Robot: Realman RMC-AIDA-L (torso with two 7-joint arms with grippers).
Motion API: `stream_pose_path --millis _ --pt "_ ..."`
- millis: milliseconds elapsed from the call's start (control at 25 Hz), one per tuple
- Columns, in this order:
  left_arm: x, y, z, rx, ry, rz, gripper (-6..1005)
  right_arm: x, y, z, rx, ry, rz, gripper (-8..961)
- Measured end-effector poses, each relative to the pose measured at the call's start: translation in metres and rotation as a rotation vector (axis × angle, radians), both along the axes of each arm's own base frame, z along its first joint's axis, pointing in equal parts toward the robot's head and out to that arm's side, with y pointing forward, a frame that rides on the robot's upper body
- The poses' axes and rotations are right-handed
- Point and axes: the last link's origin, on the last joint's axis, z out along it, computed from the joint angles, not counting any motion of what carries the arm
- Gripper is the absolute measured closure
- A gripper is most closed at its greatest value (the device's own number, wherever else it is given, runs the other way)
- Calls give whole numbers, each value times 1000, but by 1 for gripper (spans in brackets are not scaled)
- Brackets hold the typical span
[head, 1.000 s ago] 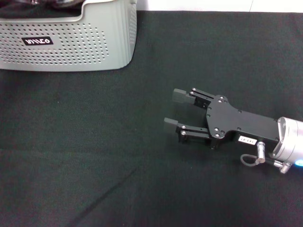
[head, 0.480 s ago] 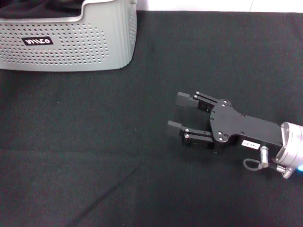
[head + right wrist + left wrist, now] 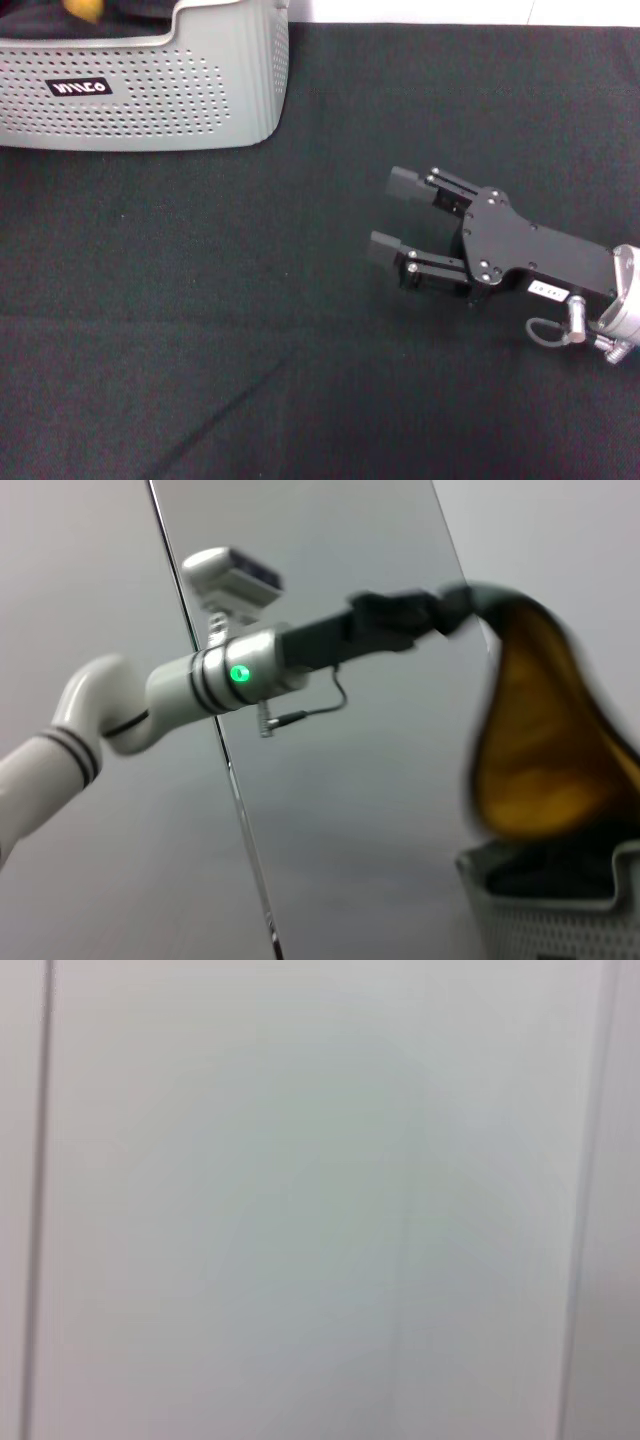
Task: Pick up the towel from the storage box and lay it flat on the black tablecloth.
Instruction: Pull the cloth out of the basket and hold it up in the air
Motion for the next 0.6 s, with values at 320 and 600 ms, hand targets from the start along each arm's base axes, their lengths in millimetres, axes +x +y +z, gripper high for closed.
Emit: stream_pose_path --millis 320,600 --pt "14 -33 19 -1 -141 -199 963 -7 8 8 153 1 82 188" --pt "23 -50 21 -64 -216 -289 963 -19 12 12 255 8 159 192"
